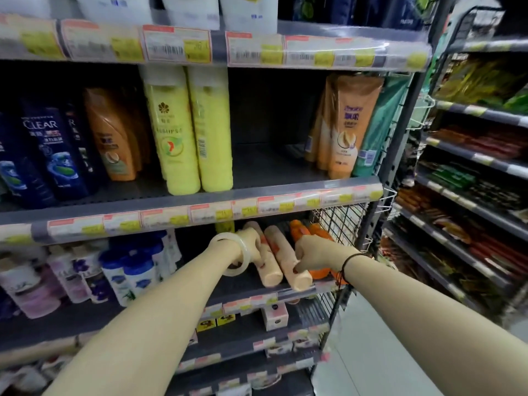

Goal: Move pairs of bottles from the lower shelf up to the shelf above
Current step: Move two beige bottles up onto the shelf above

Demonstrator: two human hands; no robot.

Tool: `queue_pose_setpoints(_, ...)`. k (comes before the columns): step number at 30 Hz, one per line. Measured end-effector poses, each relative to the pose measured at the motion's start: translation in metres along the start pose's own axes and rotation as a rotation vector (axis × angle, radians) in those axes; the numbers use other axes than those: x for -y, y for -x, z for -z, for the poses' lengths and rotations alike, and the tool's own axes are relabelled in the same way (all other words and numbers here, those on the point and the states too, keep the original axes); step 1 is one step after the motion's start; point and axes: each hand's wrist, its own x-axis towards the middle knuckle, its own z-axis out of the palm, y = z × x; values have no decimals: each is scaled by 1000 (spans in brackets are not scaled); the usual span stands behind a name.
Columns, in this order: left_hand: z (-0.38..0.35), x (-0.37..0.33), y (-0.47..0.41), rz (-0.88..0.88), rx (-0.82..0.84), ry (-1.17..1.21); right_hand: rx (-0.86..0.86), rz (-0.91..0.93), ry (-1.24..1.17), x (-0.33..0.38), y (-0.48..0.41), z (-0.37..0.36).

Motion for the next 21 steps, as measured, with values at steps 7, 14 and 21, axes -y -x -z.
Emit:
queue_pose_setpoints(7,-23,-6,-41,68,-1,105,57,-4,-39,-26,-44,-14)
queue_pose_setpoints(14,-54,23,-101,269,51,246,31,50,-137,-44,-88,-38)
queue_pose_setpoints(21,-93,60,-172,391,28,421,-4,-5,-151,-48,-114,-51)
